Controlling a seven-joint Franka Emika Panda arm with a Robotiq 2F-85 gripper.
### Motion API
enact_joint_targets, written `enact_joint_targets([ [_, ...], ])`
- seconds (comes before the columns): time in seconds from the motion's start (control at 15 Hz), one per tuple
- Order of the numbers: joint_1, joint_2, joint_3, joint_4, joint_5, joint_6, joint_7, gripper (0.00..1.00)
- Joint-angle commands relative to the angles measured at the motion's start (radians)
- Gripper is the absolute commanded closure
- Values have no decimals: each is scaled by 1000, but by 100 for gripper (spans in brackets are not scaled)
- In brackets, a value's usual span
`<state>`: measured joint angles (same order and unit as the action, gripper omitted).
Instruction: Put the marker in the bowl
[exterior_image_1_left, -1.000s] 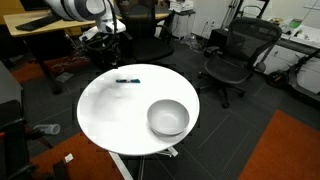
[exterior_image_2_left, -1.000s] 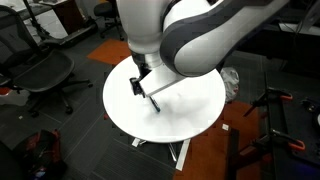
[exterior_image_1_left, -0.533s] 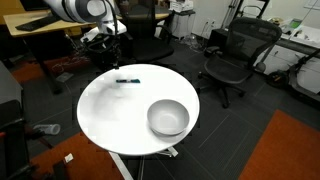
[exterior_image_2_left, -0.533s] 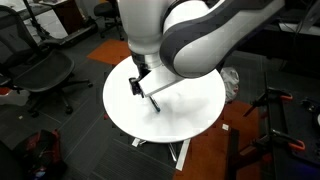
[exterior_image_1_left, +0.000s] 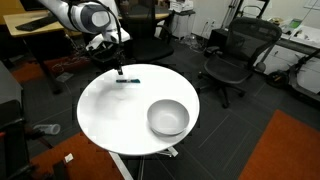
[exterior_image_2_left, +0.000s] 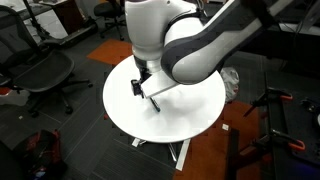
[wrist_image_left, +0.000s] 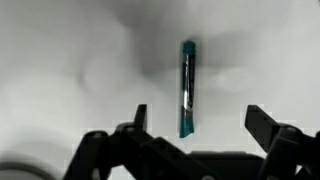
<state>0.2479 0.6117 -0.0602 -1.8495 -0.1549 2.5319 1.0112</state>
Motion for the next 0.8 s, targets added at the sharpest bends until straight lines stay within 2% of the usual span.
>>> enact_joint_targets([
  [0.0,6,42,-7,29,36,32,1,0],
  [0.73,-4,157,-10,136,95,27,-21,0],
])
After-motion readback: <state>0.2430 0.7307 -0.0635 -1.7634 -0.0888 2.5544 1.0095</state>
